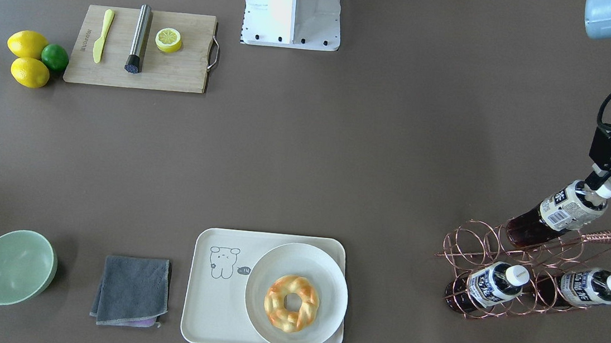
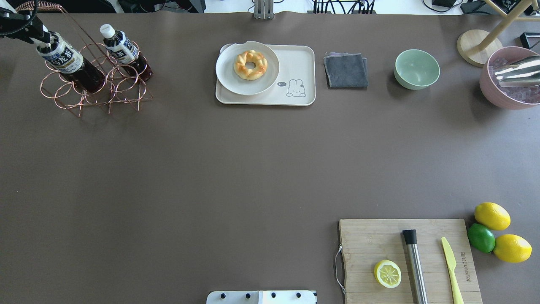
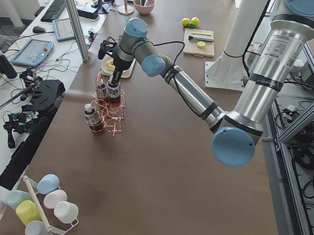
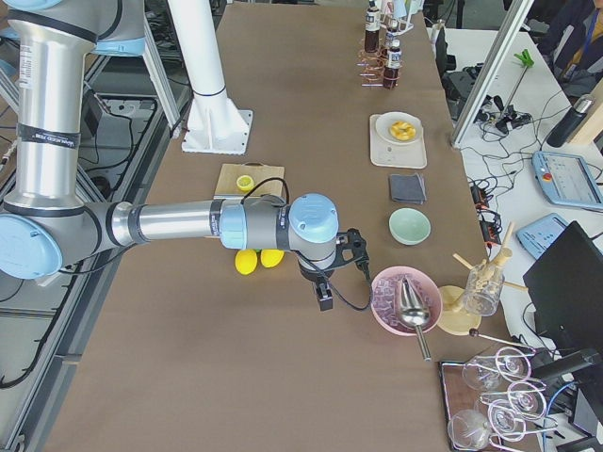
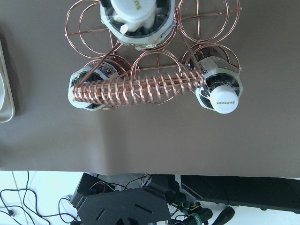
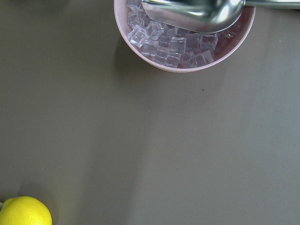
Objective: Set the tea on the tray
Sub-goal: 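Grasp the tea bottle with the left gripper and lift it out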
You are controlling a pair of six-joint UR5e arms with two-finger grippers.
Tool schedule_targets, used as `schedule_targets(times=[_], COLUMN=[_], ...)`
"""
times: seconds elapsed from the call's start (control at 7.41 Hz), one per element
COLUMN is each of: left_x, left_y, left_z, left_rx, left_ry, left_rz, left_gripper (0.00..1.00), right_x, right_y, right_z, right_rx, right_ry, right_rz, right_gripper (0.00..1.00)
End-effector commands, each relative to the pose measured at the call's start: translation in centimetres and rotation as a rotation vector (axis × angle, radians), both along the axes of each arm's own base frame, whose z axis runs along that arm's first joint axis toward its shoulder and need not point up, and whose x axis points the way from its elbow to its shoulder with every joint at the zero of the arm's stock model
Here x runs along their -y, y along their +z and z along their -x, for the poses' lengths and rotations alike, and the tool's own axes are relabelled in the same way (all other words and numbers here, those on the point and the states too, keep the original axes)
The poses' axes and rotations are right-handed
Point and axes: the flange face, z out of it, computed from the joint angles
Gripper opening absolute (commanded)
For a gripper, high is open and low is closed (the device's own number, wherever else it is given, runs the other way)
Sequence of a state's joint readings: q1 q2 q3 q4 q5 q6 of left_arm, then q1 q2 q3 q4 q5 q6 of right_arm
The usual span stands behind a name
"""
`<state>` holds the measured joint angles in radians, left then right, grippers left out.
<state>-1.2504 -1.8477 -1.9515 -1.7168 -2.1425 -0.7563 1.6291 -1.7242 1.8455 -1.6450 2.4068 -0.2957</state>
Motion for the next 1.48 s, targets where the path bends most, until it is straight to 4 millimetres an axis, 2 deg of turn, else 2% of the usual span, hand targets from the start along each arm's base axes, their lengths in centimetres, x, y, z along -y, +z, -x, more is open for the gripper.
schedule_targets(times=[0.0,0.13,0.27,0.4,0.54,0.67,0.81,0.94,1.08,1.21,1.35], left_x=[-2.3,-2.3,-3.0,-3.7,-5.2,-6.6,-8.0,-9.7,-11.2,-11.7,-12.2], left_y=[-4.0,-6.9,-9.9,-13.6,-16.8,-19.3,-20.9,-22.2,-24.4,-26.4,-26.9], left_z=[0.7,-0.4,-3.0,-6.5,-11.4,-15.4,-19.0,-24.0,-30.3,-33.7,-35.3], left_rx=[0.001,-0.015,-0.032,-0.043,-0.041,-0.042,-0.036,-0.014,0.019,0.023,0.024], left_ry=[-0.013,-0.019,0.003,-0.007,-0.002,-0.008,0.010,0.016,0.007,0.006,0.003], left_rz=[0.045,0.065,0.087,0.116,0.110,0.114,0.090,0.071,0.045,0.049,0.075], left_gripper=[0.00,0.00,0.00,0.00,0.00,0.00,0.00,0.00,0.00,0.00,0.00], right_x=[0.0,0.0,0.0,0.0,0.2,0.3,0.3,0.3,0.3,0.3,0.3], right_y=[-0.1,-0.3,-0.7,-0.9,-1.1,-1.2,-1.7,-2.0,-2.1,-2.3,-2.5], right_z=[0.1,0.1,0.2,0.2,0.3,0.3,0.4,0.4,0.3,0.4,0.4], right_rx=[0.000,0.012,0.024,0.024,0.024,0.023,0.023,0.023,0.022,0.024,0.024], right_ry=[-0.001,-0.001,-0.001,-0.002,-0.005,-0.006,-0.007,-0.007,-0.005,-0.005,-0.006], right_rz=[-0.001,-0.005,-0.011,-0.016,-0.019,-0.024,-0.032,-0.038,-0.041,-0.044,-0.047], right_gripper=[1.00,1.00,1.00,1.00,1.00,1.00,1.00,1.00,1.00,1.00,1.00])
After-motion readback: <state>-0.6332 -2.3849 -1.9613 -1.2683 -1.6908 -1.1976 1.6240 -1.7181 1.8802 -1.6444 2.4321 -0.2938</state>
